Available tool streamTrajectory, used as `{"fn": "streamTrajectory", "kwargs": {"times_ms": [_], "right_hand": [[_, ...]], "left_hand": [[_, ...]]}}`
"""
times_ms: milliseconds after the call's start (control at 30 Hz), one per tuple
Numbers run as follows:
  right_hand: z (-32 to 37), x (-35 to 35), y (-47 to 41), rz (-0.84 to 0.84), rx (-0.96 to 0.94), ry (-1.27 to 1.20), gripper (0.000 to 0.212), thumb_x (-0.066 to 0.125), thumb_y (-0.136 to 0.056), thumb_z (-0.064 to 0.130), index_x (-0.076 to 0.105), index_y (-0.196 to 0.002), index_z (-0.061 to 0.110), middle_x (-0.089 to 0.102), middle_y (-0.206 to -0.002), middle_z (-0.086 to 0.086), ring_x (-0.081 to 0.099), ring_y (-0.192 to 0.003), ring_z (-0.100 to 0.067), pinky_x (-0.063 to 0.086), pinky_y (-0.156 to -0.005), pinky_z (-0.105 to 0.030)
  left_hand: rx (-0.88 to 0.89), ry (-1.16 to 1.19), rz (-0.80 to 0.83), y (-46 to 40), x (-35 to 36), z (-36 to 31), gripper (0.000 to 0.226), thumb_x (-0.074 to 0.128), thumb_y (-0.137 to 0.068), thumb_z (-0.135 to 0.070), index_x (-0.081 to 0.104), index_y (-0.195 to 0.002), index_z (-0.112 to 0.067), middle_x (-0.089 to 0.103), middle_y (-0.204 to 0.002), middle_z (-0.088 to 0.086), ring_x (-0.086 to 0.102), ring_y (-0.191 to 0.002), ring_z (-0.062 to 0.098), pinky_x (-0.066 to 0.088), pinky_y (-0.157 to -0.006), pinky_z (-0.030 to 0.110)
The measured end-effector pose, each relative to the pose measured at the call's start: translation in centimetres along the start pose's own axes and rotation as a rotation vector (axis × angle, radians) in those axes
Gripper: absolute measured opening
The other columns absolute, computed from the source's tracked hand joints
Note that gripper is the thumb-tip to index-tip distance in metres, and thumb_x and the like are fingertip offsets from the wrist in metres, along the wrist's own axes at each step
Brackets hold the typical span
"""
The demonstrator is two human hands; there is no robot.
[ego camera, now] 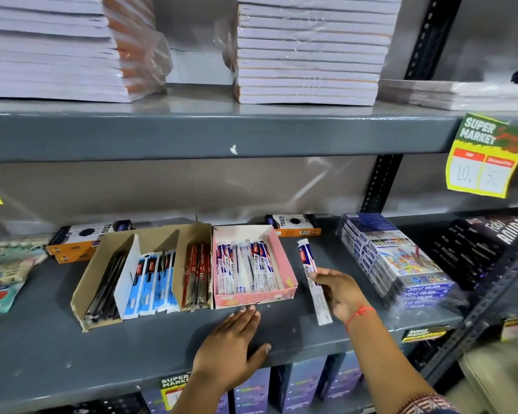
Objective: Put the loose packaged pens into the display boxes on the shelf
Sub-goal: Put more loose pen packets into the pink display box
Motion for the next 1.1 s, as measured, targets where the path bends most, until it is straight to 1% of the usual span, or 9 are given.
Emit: {"fn": "streamTrajectory", "kwargs": {"times_ms": [167,500,567,633,733,867,967,1033,1100], "right_hand": [[0.7,3.2,1.4,0.269,0.039,-0.242,0.023,0.051,-0.086,-0.010,0.064,-0.081,0.007,0.075,-0.061,-0.004,0.070,-0.051,-0.013,0.059,-0.052,-0.022],[2.7,6.0,2.3,0.438,-0.022,-0.266,0.024,0.049,-0.087,-0.009,0.065,-0.087,0.009,0.075,-0.063,-0.003,0.070,-0.052,-0.009,0.057,-0.050,-0.018],[3.0,6.4,2.3,0.451,-0.025,-0.246,0.024,0.050,-0.087,-0.009,0.066,-0.086,0.009,0.076,-0.064,-0.003,0.071,-0.053,-0.009,0.058,-0.052,-0.018],[3.0,6.7,2.1,0.453,-0.023,-0.225,0.024,0.050,-0.086,-0.009,0.066,-0.086,0.008,0.076,-0.064,-0.003,0.071,-0.053,-0.010,0.058,-0.052,-0.018],[3.0,7.3,1.4,0.432,-0.010,-0.207,0.023,0.051,-0.086,-0.010,0.067,-0.087,0.008,0.076,-0.063,-0.002,0.071,-0.053,-0.009,0.057,-0.051,-0.018],[3.0,7.5,-0.6,0.319,0.001,-0.196,0.026,0.050,-0.087,-0.012,0.065,-0.084,0.009,0.074,-0.057,0.000,0.070,-0.049,-0.007,0.057,-0.052,-0.017],[3.0,8.1,-2.0,0.207,-0.019,0.017,0.030,0.046,-0.084,-0.018,0.062,-0.086,0.008,0.071,-0.056,0.000,0.066,-0.048,-0.010,0.055,-0.051,-0.019],[3.1,8.8,-3.3,0.104,-0.081,0.238,0.028,0.047,-0.079,-0.019,0.062,-0.092,0.001,0.068,-0.070,-0.009,0.063,-0.061,-0.020,0.054,-0.062,-0.031],[3.0,9.7,-4.7,0.017,-0.134,0.505,0.030,0.052,-0.078,-0.010,0.063,-0.106,-0.003,0.067,-0.091,-0.018,0.060,-0.081,-0.026,0.053,-0.083,-0.042]], "left_hand": [[-0.003,-0.005,-0.004,-0.2,0.2,0.1,0.123,-0.031,-0.046,-0.079,0.003,-0.151,-0.027,-0.002,-0.157,-0.010,-0.003,-0.142,0.008,-0.008,-0.104,0.019],[0.008,-0.003,-0.020,-0.2,-0.1,0.0,0.113,-0.021,-0.053,-0.075,0.006,-0.151,-0.027,0.001,-0.157,-0.011,0.000,-0.142,0.009,-0.004,-0.106,0.019],[0.004,-0.003,-0.016,-0.1,-0.1,-0.1,0.105,-0.015,-0.061,-0.077,0.006,-0.151,-0.027,0.001,-0.157,-0.011,0.001,-0.142,0.010,-0.001,-0.109,0.021],[0.002,-0.025,-0.009,0.0,-0.2,-0.1,0.081,0.007,-0.085,-0.073,0.006,-0.152,-0.026,0.001,-0.157,-0.010,0.001,-0.142,0.011,0.001,-0.111,0.022],[0.004,-0.011,-0.015,0.1,-0.4,-0.1,0.069,0.026,-0.095,-0.060,0.007,-0.152,-0.025,0.001,-0.157,-0.009,0.002,-0.142,0.011,0.002,-0.112,0.022],[0.024,0.001,-0.043,-0.1,-0.2,0.3,0.070,0.029,-0.095,-0.059,0.008,-0.151,-0.024,0.003,-0.157,-0.009,0.002,-0.142,0.009,0.001,-0.110,0.019],[0.038,0.034,-0.060,-0.3,0.1,0.5,0.071,0.027,-0.094,-0.061,0.008,-0.151,-0.024,0.003,-0.157,-0.010,0.002,-0.142,0.008,-0.003,-0.106,0.015],[0.059,0.031,-0.074,-0.5,0.5,0.5,0.077,0.016,-0.089,-0.069,0.011,-0.151,-0.024,0.004,-0.157,-0.010,0.004,-0.142,0.009,-0.008,-0.102,0.015],[0.061,0.071,-0.122,-0.5,0.2,0.5,0.089,0.003,-0.079,-0.074,0.027,-0.148,-0.023,0.020,-0.154,-0.008,0.020,-0.140,0.011,-0.003,-0.105,0.018]]}}
Point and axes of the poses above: each hand's wrist, its own y-axis away from the middle knuckle, its own x-axis out of the palm, z = x × y, the point moved 6 cm from there along -y, towards the middle knuckle
